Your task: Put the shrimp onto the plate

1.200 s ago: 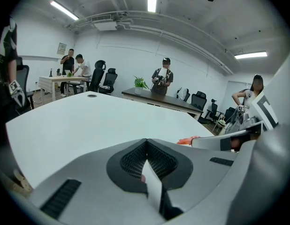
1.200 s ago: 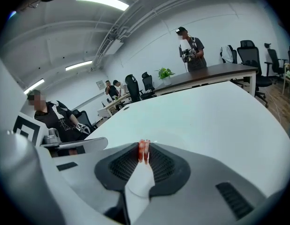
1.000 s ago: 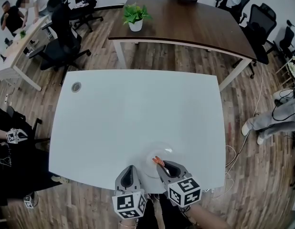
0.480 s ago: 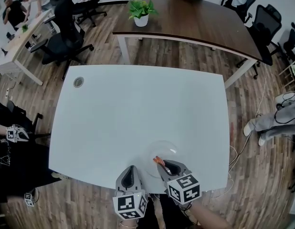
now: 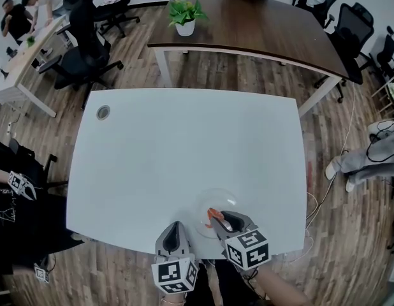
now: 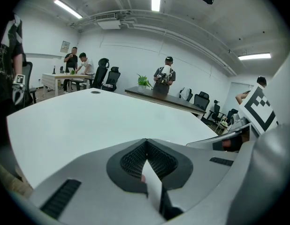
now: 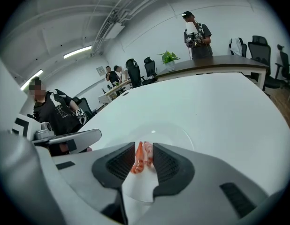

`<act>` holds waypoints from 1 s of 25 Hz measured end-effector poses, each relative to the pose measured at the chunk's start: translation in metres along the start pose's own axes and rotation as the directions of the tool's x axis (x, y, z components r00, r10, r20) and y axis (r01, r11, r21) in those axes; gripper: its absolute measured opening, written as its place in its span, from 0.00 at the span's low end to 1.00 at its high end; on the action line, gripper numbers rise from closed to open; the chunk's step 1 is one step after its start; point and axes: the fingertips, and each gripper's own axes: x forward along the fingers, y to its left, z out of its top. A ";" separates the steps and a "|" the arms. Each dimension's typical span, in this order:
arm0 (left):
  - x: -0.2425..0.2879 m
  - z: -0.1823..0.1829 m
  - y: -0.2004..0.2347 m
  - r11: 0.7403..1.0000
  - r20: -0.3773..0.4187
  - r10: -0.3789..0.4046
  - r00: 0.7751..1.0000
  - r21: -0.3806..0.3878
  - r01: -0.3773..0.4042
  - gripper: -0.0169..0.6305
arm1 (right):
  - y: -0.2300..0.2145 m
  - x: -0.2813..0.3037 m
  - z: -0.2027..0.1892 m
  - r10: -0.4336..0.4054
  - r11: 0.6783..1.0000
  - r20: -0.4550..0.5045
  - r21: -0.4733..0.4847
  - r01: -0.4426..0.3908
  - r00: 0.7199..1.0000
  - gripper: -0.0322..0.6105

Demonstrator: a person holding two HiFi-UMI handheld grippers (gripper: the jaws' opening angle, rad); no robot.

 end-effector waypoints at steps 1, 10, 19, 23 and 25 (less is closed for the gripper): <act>0.000 0.000 0.000 1.000 -0.001 -0.001 1.000 0.000 0.001 0.03 | -0.001 -0.001 0.000 -0.004 1.000 0.002 0.000 0.004 1.000 0.25; -0.003 0.001 -0.003 1.000 0.004 -0.004 1.000 0.003 0.004 0.03 | -0.012 -0.009 0.003 -0.034 0.999 0.016 0.022 0.033 0.999 0.28; -0.009 0.012 -0.008 1.000 0.024 -0.009 1.000 0.008 0.009 0.04 | -0.032 -0.033 0.013 -0.093 0.995 0.061 0.048 0.090 0.994 0.29; -0.016 0.023 -0.010 1.000 0.040 -0.013 0.999 0.014 0.012 0.04 | -0.037 -0.051 0.027 -0.133 0.990 0.121 0.068 0.126 0.984 0.29; -0.020 0.031 -0.011 1.000 0.050 -0.017 0.999 0.019 0.016 0.04 | -0.039 -0.063 0.036 -0.156 0.986 0.165 0.084 0.143 0.974 0.28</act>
